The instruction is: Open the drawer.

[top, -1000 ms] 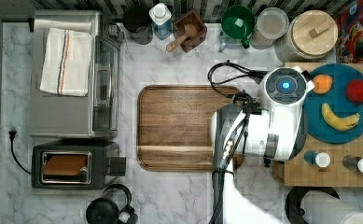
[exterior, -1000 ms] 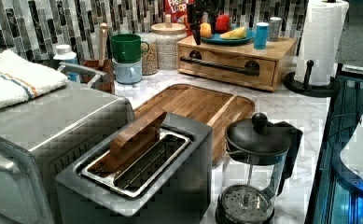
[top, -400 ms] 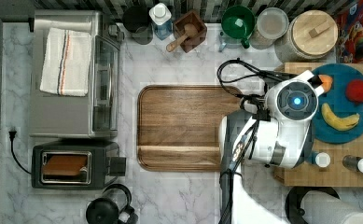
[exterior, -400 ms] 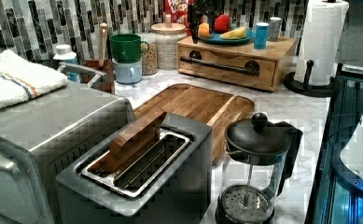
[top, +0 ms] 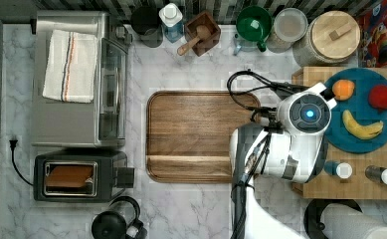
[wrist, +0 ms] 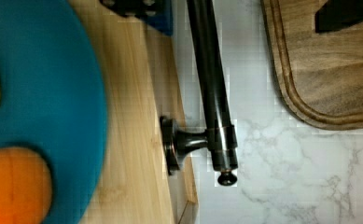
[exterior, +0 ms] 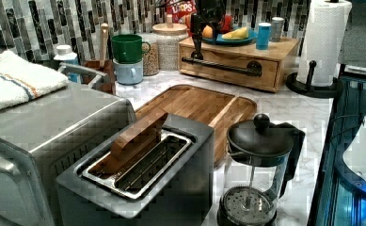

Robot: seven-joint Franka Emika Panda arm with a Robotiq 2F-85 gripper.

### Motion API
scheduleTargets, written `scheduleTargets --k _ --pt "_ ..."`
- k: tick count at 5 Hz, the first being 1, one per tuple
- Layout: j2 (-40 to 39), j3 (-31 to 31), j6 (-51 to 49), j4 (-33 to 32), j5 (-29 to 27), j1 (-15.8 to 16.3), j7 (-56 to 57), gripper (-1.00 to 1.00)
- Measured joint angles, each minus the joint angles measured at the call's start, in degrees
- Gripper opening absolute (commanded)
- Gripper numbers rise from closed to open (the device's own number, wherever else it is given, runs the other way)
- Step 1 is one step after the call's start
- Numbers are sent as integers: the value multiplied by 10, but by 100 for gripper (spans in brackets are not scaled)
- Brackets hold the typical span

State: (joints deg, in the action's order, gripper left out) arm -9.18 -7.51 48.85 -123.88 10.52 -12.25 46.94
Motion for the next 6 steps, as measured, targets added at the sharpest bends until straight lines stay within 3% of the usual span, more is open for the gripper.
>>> scheduleTargets --k 4,6 --pt "-52 -13 74 -51 14 -2 -11 100" --pt "-51 -3 11 -51 13 -9 -9 100"
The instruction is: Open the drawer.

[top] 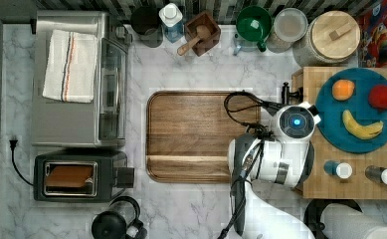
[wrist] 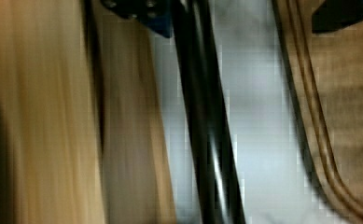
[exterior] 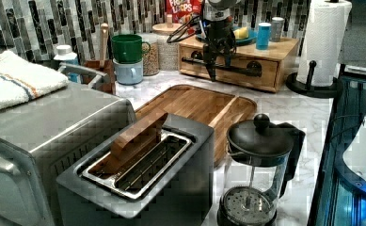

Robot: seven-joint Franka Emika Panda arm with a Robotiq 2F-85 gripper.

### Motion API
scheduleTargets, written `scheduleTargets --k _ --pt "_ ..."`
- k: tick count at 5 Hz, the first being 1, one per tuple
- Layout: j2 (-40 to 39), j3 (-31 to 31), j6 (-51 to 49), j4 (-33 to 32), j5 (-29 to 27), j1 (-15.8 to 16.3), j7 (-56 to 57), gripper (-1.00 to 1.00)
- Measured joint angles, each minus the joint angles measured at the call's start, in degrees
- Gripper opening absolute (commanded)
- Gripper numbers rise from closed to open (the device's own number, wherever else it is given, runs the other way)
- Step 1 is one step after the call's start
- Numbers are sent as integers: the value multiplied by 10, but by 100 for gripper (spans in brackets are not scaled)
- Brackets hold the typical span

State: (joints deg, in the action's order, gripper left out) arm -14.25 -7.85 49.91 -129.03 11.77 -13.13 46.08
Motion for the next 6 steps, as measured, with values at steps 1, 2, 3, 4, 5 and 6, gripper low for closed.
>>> scheduleTargets --k 1,2,3,4,5,6 --pt "-3 1 -11 13 -37 -9 12 100" --pt "-17 4 -10 32 -82 -18 38 100" --pt "-44 13 8 47 -93 -23 81 100" --pt "-48 21 24 43 -99 -23 87 100" --pt "-41 29 26 34 -100 -16 83 100" --pt "-35 44 13 29 -100 -4 60 100"
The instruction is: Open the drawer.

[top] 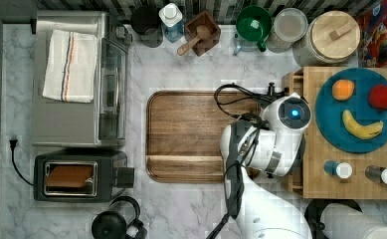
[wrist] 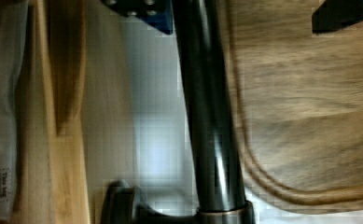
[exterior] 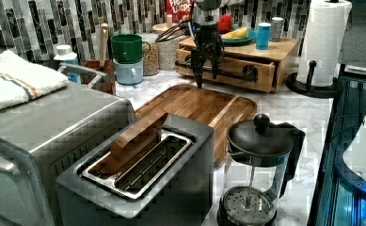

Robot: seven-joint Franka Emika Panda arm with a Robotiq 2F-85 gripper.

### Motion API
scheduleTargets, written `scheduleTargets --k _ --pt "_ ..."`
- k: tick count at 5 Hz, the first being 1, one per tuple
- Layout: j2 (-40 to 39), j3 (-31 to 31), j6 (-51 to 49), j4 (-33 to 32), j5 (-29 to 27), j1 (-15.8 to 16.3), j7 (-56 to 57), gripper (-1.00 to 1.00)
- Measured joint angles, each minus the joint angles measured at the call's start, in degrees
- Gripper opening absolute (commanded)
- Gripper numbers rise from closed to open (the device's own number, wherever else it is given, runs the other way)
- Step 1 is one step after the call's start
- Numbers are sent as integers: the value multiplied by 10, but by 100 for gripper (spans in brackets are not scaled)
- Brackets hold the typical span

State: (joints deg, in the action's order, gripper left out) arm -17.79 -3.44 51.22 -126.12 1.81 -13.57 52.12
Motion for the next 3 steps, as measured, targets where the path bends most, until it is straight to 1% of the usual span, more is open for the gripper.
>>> scheduleTargets --k 1,2,3 --pt "1 6 -10 -3 11 29 -53 100" --pt "5 15 -10 -11 9 58 -95 100" --pt "14 25 -9 -25 9 84 -100 100"
